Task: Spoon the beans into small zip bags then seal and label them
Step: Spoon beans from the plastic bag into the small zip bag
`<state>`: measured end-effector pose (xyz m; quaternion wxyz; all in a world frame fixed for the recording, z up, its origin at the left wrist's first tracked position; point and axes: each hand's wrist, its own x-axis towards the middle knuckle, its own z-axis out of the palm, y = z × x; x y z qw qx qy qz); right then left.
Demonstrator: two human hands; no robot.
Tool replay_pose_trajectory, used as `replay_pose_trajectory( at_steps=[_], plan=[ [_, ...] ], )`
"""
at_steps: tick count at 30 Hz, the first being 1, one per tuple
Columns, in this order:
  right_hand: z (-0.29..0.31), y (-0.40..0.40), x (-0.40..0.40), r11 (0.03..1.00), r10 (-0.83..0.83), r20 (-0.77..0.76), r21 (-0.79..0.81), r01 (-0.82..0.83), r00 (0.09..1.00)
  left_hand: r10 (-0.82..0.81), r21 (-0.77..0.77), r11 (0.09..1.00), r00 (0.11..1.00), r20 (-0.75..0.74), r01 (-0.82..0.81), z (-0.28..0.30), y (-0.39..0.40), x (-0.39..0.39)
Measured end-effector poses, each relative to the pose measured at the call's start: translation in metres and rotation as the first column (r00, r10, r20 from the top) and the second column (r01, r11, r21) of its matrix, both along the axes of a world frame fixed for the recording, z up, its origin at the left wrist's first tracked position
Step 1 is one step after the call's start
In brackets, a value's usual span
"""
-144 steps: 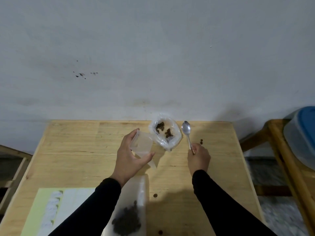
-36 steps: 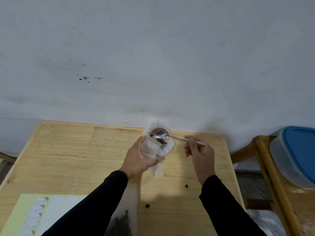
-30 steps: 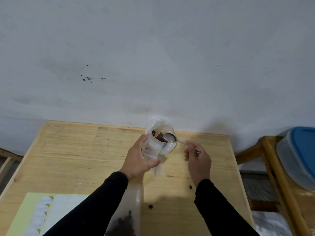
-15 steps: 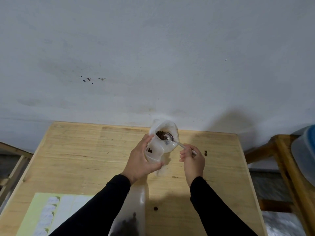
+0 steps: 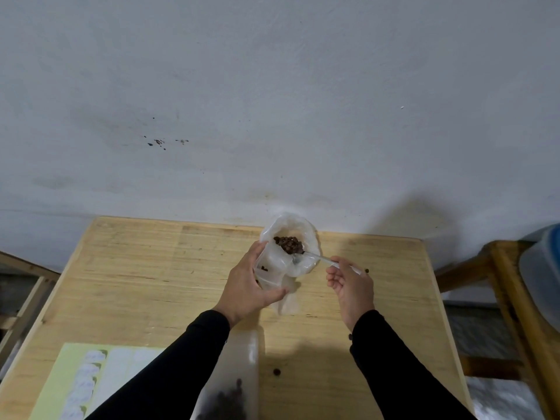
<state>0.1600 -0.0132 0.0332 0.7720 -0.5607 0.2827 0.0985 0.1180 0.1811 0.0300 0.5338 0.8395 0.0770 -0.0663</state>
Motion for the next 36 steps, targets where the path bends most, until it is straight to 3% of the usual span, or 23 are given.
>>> replay_pose_trajectory(
  at_steps=[11, 26, 31, 36],
  plan=[
    [0.013, -0.007, 0.000, 0.999, -0.032, 0.031, -0.006, 0.032, 0.999, -0.036, -0.058, 0.998, 0.999, 0.000, 0.036, 0.009, -0.010, -0.003],
    [0.048, -0.014, -0.012, 0.994, 0.066, 0.176, -0.095, -0.050, 0.982, -0.017, -0.089, 0.996, 1.000, 0.001, 0.017, 0.021, -0.014, -0.002],
    [0.058, -0.010, -0.019, 0.954, 0.215, 0.248, -0.262, -0.148, 0.945, -0.009, -0.081, 0.997, 1.000, -0.003, 0.009, 0.019, -0.013, -0.001],
    [0.058, -0.004, -0.024, 0.813, 0.448, 0.332, -0.538, -0.224, 0.830, -0.024, -0.071, 0.997, 1.000, -0.012, 0.023, 0.019, -0.011, -0.002]
  ],
)
